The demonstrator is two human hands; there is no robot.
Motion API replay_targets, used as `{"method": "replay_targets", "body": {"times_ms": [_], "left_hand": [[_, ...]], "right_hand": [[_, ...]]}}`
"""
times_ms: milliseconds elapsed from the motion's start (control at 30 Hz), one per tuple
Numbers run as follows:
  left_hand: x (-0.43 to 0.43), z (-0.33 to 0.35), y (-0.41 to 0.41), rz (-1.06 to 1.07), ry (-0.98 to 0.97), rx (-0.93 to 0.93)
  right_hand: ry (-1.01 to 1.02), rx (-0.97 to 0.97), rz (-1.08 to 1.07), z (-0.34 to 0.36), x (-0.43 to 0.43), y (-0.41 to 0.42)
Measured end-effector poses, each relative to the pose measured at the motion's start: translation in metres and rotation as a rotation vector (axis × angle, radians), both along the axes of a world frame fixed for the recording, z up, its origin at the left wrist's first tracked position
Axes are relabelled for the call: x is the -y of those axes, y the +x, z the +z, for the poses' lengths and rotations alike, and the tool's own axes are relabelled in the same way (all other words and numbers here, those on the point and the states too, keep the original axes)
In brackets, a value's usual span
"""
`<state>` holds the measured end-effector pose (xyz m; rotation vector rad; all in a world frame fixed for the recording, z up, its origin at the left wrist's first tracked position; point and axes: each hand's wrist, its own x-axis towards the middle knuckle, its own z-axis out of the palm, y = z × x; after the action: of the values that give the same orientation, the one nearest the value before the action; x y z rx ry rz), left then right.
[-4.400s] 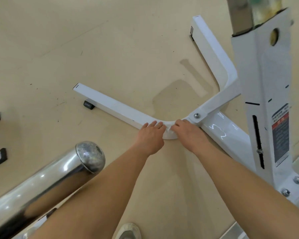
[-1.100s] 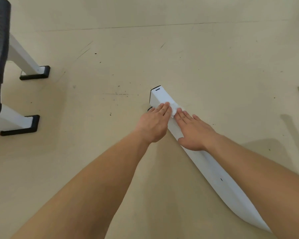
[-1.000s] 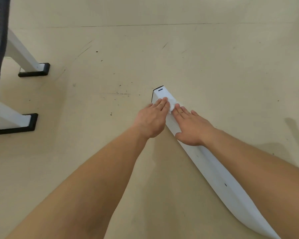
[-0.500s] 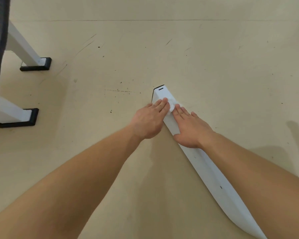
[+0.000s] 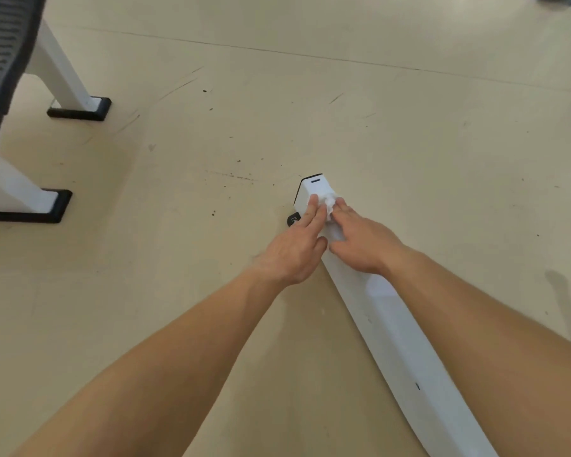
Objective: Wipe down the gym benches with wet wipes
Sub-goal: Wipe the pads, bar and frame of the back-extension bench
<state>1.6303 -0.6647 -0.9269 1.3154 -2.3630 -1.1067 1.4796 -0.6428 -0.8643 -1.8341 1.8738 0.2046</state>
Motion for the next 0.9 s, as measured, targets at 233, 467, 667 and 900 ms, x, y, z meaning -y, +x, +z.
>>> {"method": "replay_targets", "body": {"times_ms": [233,467,667,900], "left_hand": [[-0.048,-0.014,-0.016,0.202,0.281,-0.339],[-0.046,-0.024,-0.026,0.399,0.486,-0.715],[0.012,-0.030,-0.022,0.519,0.533,-0.745],[0.001,-0.013,-0.023,0.547,0.530,-0.761]], "right_hand": [[-0.098,0.103,-0.042,-0.004,-0.030,-0.016],[-0.015,-0.057,0.155,-0.013,-0.026,-0.020],[0.045,-0.149,0.165,-0.008,0.028,-0.006],[0.020,-0.095,0.141,-0.012,0.027,0.000]]}}
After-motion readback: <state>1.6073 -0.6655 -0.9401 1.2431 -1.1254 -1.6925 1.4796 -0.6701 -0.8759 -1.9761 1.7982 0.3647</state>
